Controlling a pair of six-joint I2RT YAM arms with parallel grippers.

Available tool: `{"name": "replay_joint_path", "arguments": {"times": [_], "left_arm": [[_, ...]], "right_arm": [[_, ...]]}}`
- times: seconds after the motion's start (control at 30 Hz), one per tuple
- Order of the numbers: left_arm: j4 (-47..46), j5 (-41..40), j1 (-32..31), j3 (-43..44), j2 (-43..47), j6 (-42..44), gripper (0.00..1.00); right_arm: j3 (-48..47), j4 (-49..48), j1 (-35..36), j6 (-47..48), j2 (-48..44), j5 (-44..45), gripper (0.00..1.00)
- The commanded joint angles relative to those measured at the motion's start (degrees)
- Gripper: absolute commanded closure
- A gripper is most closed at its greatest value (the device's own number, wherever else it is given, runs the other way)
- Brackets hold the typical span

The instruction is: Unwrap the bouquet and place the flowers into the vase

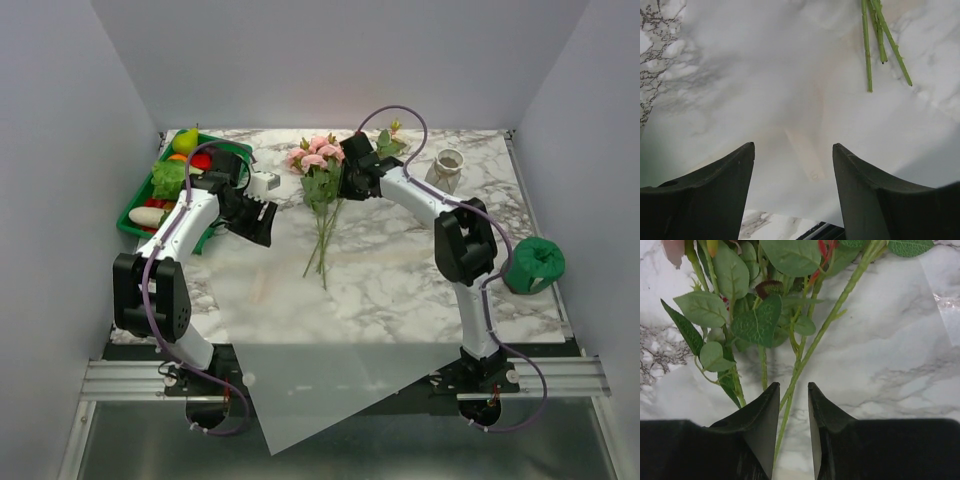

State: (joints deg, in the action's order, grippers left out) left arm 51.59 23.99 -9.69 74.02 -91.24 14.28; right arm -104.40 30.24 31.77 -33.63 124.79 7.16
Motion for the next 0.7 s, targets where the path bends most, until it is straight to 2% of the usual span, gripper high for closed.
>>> {"name": "replay_joint_path", "arguments": {"times": [0.0, 0.2, 0.33, 0.53, 0.67], "left_arm": [[-0.7, -0.4, 0.3, 0.1, -0.2, 0.4, 0.28], [-0.7, -0.6, 0.4, -1.0, 1.5, 1.2, 0.28], [-0.5, -0.3, 0.4, -1.3, 1.9, 1.9, 0.28], [-1.2, 0.2, 0.6, -2.4, 2.1, 2.0, 0.28], [-1.2, 0.4, 0.9, -2.9, 2.6, 2.1, 0.28]], "right_arm": [[-5.7, 0.5, -0.3, -1.2, 4.5, -2.5, 0.62], [-9.2, 0.7, -1.8, -1.3, 8.8, -3.3, 0.62], [-7.2, 1.0, -2.5, -1.6, 8.1, -2.5, 0.61], [-4.3, 0.2, -3.2, -1.4, 6.2, -1.7, 0.51], [-5.8, 0.3, -3.6, -1.8, 7.3, -2.1, 0.48]]}}
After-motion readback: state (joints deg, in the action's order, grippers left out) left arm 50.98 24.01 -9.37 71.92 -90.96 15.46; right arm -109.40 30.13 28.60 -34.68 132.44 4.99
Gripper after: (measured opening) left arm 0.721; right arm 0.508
